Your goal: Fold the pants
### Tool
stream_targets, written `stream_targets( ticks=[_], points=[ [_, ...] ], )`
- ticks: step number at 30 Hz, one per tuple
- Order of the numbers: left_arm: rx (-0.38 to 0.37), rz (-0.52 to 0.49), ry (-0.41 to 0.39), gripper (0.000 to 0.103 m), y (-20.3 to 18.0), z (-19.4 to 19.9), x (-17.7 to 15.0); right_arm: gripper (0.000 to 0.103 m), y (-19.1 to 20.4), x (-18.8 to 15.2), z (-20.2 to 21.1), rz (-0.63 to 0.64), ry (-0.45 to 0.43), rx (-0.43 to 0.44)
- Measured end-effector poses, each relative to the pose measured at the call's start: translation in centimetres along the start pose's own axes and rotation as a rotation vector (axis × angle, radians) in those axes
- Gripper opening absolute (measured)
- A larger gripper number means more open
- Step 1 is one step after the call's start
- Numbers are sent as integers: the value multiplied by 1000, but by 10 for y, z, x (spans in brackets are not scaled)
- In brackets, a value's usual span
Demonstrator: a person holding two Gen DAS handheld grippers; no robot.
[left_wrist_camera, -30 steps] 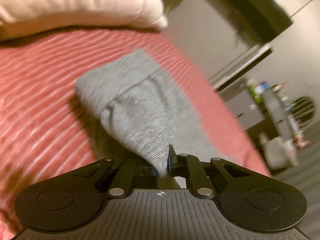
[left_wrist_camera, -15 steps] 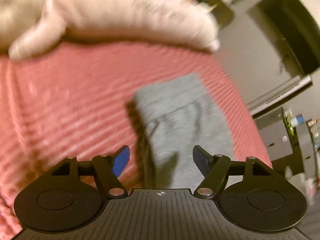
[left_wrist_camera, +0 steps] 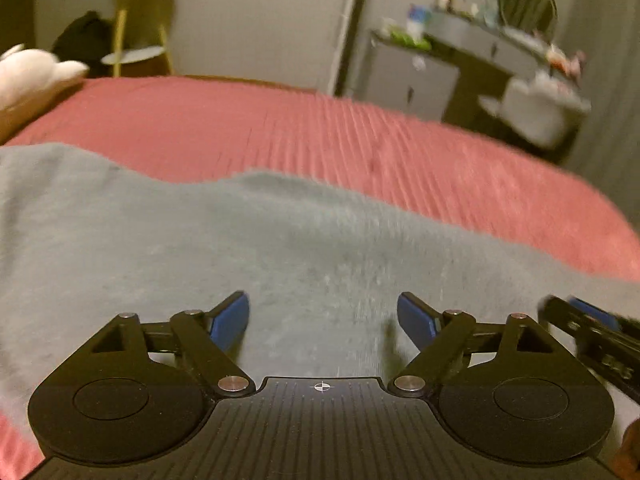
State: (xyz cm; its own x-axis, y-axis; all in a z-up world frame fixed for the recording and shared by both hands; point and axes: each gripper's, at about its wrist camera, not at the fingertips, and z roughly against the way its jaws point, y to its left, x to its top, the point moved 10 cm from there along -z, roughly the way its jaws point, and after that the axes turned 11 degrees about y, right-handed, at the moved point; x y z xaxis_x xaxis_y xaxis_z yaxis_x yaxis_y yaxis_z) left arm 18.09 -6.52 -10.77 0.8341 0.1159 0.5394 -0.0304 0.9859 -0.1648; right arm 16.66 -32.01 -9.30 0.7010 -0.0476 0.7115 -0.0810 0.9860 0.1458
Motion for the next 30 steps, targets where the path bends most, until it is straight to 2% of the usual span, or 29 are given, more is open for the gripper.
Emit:
stream_targets(
  ticks=[1,3,5,6,7,8,11,13,14,16,17,18,19,20,21,22,24,26,28,29,30],
  points=[
    [16,-16,3,82,2,-10,1,22,10,-1,-16,17,33,12],
    [76,-81,-31,84,10,-19,6,19,9,-7,-42,44,98,3],
    [166,-173,-79,86,20,-21,14,18,6,-11,-48,117,75,-34],
    [204,-189,-90,93,25,-18,14,18,-7,-6,-50,121,69,-87],
    [215,-181,-92,98,35,-21,19,17,-26,-4,-51,103,67,-144],
    [214,-155,-93,98,51,-21,23,17,-49,-5,-50,69,62,-186],
    [245,-86,-122,101,99,-20,32,14,-117,-4,-44,-38,48,-211],
    [335,-13,-133,102,142,-17,35,14,-167,-10,-33,-22,48,-397],
    [374,37,-132,102,166,-14,37,14,-191,-14,-28,-40,57,-458],
    [474,152,-144,101,207,-2,40,13,-238,-18,-13,-149,47,-479],
    [521,174,-132,95,216,3,41,19,-256,-17,-4,-214,45,-490],
    [525,167,-123,83,214,9,42,41,-277,-20,4,-281,51,-558],
    [514,145,-122,83,203,14,42,38,-296,-25,15,-371,65,-663],
    [462,103,-131,84,181,17,43,36,-302,-29,24,-451,58,-680],
    [401,59,-144,85,156,18,47,36,-295,-24,26,-503,33,-619],
    [320,-1,-163,90,126,23,44,36,-270,-20,24,-496,5,-500],
    [198,-148,-199,96,60,26,43,36,-212,-6,10,-366,-19,-319],
    [147,-288,-203,96,10,19,41,36,-139,0,-6,-189,-13,-143],
    [133,-357,-171,94,-20,-2,37,36,-83,2,-24,-77,11,-7],
    [120,-360,-138,93,-27,-15,35,36,-68,1,-32,-38,23,13],
    [121,-357,-101,93,-31,-27,35,37,-64,2,-44,-4,40,-10]
  ],
)
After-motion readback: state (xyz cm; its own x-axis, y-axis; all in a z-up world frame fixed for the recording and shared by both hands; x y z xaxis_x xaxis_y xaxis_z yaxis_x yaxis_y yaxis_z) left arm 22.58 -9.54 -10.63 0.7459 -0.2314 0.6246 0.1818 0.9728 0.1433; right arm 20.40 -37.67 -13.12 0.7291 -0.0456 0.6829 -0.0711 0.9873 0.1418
